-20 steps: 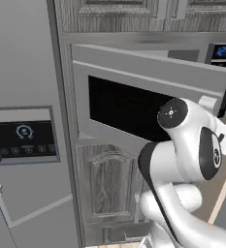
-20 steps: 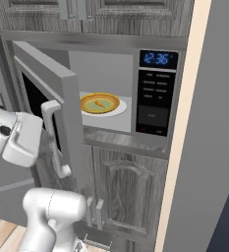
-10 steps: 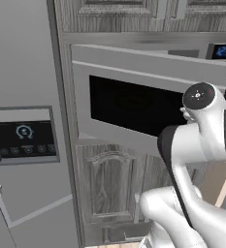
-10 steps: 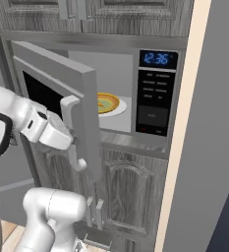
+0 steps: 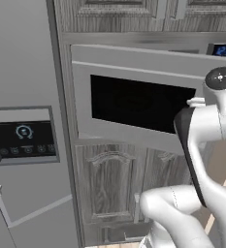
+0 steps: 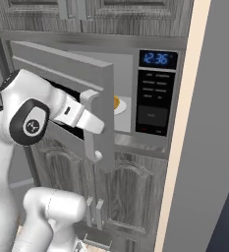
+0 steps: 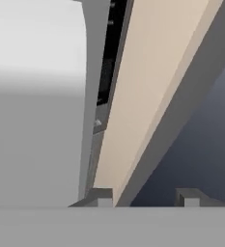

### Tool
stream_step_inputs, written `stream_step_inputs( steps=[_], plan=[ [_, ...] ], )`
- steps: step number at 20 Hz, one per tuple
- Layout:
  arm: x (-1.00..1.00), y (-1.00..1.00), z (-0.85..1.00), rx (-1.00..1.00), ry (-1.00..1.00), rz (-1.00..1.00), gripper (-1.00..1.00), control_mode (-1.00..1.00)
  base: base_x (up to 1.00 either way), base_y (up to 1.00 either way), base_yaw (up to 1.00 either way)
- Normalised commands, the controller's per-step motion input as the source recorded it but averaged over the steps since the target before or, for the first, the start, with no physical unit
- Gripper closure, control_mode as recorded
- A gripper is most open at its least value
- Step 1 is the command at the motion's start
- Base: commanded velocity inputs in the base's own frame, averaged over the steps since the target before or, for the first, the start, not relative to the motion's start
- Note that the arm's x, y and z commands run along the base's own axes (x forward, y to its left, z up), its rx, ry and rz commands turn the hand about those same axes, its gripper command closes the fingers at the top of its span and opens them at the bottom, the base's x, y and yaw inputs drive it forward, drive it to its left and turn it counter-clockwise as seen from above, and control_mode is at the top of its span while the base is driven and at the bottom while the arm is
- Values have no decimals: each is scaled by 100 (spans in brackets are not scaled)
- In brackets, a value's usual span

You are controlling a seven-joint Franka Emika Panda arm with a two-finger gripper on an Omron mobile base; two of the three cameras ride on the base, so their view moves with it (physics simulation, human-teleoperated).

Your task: Pick the shrimp from the counter and place it in the microwave. Then turn on the microwave.

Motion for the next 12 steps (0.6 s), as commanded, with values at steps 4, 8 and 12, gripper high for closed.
stream_step_inputs(
  steps=[4,8,12],
  plan=[
    [69,-10,-5,4,3,12,-100,-100,0,0,0],
    [68,-11,-1,5,0,11,-100,-100,0,0,0],
    [68,-9,0,6,0,11,-100,-100,0,0,0]
  ],
)
